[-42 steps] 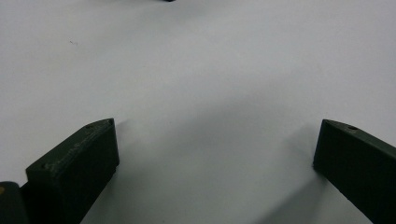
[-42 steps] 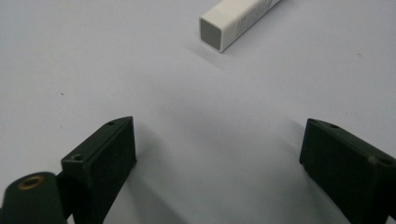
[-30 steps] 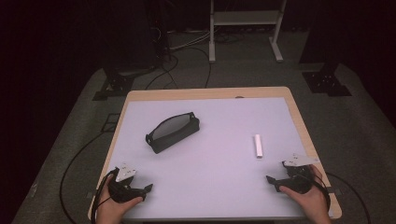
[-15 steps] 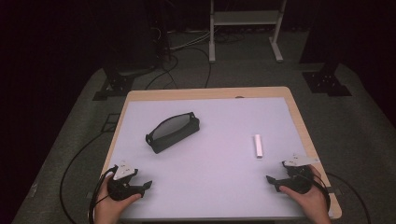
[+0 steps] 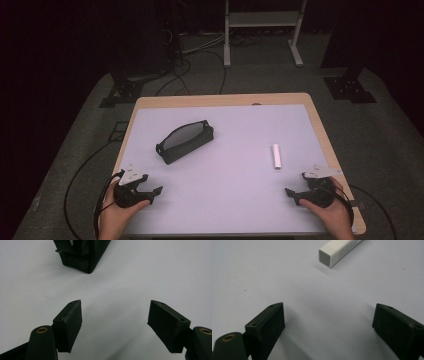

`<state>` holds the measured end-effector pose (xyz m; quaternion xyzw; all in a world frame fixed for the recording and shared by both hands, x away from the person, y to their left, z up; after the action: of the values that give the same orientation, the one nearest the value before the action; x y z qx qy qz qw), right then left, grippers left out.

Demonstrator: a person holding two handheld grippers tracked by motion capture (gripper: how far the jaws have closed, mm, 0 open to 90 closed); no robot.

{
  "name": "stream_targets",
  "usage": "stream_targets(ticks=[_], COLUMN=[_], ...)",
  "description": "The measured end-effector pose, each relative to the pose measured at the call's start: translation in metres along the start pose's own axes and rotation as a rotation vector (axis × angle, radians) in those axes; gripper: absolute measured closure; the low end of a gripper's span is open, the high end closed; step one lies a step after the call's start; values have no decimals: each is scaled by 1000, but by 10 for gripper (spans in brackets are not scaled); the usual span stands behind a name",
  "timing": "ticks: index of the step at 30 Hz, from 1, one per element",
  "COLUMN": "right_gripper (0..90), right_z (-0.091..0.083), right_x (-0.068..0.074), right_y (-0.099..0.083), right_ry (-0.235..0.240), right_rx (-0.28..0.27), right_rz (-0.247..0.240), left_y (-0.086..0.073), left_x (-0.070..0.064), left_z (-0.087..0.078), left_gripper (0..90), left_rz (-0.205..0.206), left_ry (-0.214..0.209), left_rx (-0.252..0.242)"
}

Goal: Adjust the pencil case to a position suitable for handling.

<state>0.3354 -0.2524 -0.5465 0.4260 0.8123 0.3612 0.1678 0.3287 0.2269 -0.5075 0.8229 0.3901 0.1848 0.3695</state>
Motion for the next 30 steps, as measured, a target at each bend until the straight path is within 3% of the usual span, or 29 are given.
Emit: stream_targets(ticks=[30], right_gripper=[101], right_z=[0], right_x=[0], right_y=[0], right_ry=[1], right_rx=[-1], right_rz=[5], left_y=[47], left_x=[17], left_z=[-1], left_gripper=[369], left_rz=[30], left_ry=[-14], left_rx=[-38])
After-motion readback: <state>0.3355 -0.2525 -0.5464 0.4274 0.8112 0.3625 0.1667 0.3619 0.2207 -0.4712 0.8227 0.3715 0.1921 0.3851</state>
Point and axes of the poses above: each handheld gripper's, and its own axes: z roughly forward along the jaws, y roughly out of its top, x roughly to its left, the point moved 9 cm from there along z, roughly forward along the jaws, and after that the axes turned 1 degree about z, right-handed, at the moved point
